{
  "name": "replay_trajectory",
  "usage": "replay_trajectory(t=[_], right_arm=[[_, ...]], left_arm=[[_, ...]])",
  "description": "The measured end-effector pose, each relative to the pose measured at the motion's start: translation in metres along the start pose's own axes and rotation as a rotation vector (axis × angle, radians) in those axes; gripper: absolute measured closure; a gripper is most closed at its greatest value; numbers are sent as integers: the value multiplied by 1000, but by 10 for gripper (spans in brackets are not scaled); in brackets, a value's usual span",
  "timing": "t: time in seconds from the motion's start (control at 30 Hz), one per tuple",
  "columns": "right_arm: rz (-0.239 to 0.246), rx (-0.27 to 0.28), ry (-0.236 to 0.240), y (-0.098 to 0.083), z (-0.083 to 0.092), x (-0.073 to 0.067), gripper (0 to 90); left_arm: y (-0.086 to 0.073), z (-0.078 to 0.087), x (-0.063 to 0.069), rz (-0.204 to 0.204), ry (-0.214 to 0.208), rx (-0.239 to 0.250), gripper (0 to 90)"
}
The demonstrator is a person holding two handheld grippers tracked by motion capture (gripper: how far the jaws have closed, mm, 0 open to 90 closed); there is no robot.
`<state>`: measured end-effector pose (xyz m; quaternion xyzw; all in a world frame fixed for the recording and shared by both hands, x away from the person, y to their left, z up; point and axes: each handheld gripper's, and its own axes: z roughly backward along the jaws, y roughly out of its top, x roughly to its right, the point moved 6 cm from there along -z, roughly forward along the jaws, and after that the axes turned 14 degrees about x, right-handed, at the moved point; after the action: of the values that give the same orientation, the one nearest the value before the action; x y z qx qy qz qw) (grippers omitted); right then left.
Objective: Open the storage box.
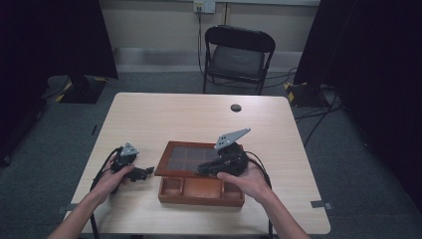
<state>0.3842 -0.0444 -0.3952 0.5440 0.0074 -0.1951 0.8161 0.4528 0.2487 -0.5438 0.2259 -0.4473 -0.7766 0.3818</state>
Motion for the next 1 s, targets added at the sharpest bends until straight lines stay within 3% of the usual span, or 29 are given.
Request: replay_trajectory(t=[1.0], right_arm=[[-9,11,-37,23,6,7,826]], left_arm=[[0,-1,0,4,-2,4,45]])
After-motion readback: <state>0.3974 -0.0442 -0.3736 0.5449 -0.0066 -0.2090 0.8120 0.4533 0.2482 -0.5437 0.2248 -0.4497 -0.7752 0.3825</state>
